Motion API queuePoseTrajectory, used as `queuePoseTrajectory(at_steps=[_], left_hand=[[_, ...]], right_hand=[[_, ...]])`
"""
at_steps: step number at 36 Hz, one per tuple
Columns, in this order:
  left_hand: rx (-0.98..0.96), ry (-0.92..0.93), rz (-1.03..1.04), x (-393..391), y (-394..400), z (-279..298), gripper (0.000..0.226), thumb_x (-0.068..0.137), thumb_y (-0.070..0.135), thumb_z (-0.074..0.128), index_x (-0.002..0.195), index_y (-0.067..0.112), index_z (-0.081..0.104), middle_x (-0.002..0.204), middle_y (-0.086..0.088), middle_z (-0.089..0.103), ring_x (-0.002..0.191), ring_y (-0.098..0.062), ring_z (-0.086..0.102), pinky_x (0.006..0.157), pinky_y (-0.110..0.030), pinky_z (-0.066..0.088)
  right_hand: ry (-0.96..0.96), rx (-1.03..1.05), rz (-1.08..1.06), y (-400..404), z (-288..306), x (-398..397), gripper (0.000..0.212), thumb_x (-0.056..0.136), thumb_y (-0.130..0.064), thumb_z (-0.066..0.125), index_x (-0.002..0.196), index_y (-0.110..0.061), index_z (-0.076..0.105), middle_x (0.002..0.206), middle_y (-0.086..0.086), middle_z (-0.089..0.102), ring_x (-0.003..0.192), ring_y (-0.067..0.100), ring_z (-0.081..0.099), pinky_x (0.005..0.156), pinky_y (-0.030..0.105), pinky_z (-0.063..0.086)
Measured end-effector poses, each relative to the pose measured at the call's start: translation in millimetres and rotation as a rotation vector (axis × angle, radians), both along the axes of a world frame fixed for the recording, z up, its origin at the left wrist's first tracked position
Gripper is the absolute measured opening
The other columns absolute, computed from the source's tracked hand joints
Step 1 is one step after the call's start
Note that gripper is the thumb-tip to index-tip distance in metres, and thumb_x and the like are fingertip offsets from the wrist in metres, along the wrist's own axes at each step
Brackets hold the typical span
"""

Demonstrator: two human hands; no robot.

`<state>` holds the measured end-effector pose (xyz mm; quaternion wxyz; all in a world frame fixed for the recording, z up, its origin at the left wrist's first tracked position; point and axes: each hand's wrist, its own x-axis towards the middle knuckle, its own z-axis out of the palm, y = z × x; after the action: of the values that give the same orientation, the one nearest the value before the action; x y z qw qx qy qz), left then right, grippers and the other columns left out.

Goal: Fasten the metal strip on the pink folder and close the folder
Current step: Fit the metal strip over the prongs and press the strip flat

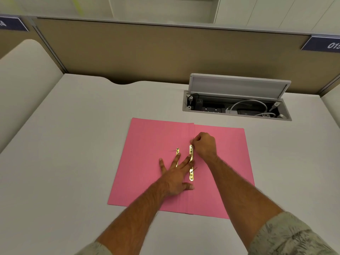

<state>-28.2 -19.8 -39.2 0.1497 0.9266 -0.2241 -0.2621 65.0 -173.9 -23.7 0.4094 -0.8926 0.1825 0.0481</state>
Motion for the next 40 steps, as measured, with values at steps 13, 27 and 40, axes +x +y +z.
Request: queuePoseTrajectory(at_steps=[13,27,40], left_hand=[[0.019,0.005,-0.015,1,4,4,0.093,0.089,0.063,0.056,0.159,0.04,-0.003,0.166,0.021,-0.017,0.153,-0.021,-0.025,0.101,-0.081,-0.017],[-0.021,0.02,0.002,1,3,7,0.098,0.087,0.062,0.061,0.157,0.045,-0.005,0.165,0.024,-0.015,0.154,-0.02,-0.021,0.104,-0.079,-0.016],[0.038,0.033,-0.026,4,3,9,0.089,0.093,0.053,0.057,0.158,0.045,-0.004,0.163,0.027,-0.016,0.154,-0.017,-0.019,0.108,-0.08,-0.01]], right_hand=[[0.053,0.165,-0.045,-11,5,-28,0.01,0.087,-0.017,0.072,0.086,-0.007,0.074,0.085,0.007,0.074,0.082,0.024,0.07,0.072,0.033,0.057],[0.126,0.303,0.04,-13,10,-91,0.015,0.069,-0.029,0.074,0.074,-0.015,0.075,0.073,0.002,0.077,0.075,0.018,0.076,0.081,0.045,0.062],[-0.017,-0.164,0.357,-14,8,-131,0.025,0.09,-0.017,0.059,0.104,-0.022,0.08,0.095,0.002,0.077,0.092,0.025,0.064,0.089,0.045,0.05]])
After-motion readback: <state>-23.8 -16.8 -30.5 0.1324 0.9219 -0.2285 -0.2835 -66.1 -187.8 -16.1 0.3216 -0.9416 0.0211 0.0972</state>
